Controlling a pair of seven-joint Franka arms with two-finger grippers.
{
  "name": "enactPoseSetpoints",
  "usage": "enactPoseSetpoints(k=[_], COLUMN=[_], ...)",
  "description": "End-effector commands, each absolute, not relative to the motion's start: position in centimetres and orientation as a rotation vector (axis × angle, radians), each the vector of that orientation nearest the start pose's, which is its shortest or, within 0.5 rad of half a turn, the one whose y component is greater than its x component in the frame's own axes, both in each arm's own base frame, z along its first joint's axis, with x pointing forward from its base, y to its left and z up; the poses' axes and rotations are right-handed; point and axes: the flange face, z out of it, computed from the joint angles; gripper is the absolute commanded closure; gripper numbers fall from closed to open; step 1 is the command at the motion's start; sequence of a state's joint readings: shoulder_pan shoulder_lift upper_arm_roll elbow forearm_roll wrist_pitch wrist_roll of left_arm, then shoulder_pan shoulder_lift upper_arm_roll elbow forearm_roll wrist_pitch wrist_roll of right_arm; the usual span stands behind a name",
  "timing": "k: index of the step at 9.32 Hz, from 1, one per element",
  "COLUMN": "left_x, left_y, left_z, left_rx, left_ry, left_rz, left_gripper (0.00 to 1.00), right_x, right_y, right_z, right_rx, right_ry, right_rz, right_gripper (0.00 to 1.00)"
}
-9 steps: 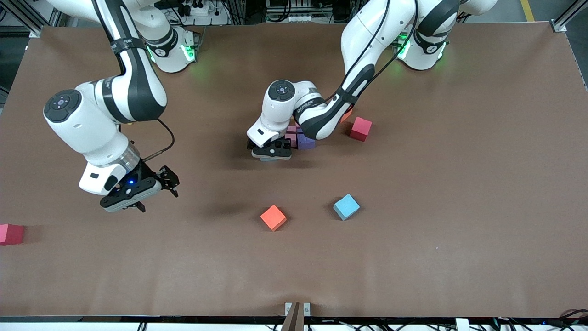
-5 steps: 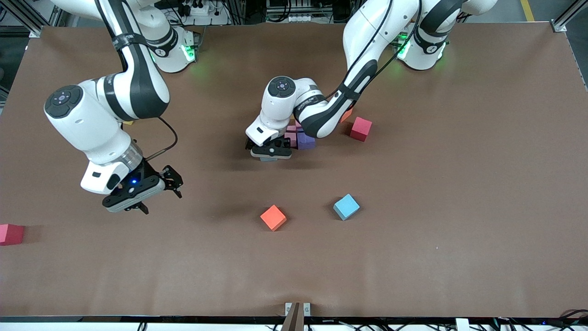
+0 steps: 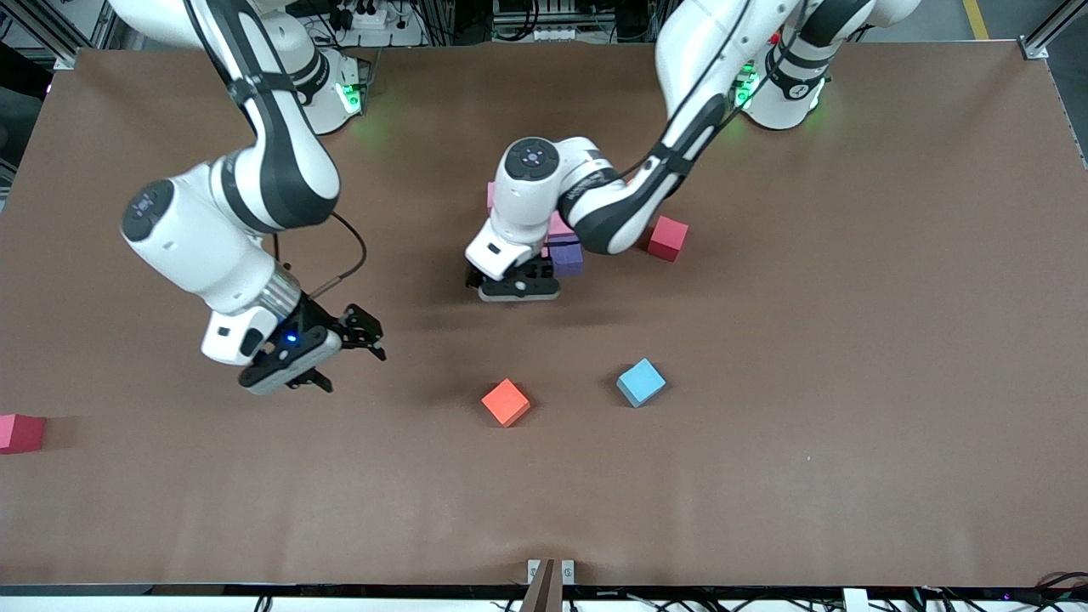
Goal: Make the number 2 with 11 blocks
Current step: 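Move the left gripper to the other light blue cube while the right reaches orange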
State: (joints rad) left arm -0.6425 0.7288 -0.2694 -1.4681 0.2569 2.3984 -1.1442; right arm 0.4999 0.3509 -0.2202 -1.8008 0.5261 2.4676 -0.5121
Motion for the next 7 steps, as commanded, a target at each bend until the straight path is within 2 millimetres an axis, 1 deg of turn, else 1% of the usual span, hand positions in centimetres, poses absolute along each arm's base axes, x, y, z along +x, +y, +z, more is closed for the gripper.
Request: enactPoseSetpoints(k=[1,2,3,4,5,6,7], left_x=[53.2,55.7,58.4,60.2,61.9,62.5,62.8], left_y=[-50.0,-46.7,-42.7,-39.5,-36.6,-35.5,-35.0], left_z=[28.7,28.6,29.9,30.6,30.7,30.6,29.7], left_rx=[-3.246,-3.192,-3.15,-3.098,-3.068,-3.054,-3.029], left_ry=[-0.446,-0.559,-0.82,-0.965,-1.04,-1.072,-1.11], left_rz=[-0.184,-0.133,-0.045,-0.002,-0.003,-0.006,0.005], left_gripper=[0.0,0.0,0.0,0.0,0.0,0.0,0.0], right_x=[64.2,63.5,62.4,61.5,60.6,59.2,58.1], right_y=[21.4,24.1,26.3,28.7,30.9,33.3,35.4], right_z=[35.9,33.8,31.6,29.6,27.5,26.2,24.7], right_rx=[-2.72,-2.724,-2.729,-2.724,-2.717,-2.693,-2.676], right_ry=[-0.646,-0.674,-0.691,-0.718,-0.747,-0.744,-0.721], right_rz=[-0.553,-0.617,-0.708,-0.774,-0.796,-0.786,-0.749], right_gripper=[0.0,0.0,0.0,0.0,0.0,0.0,0.0])
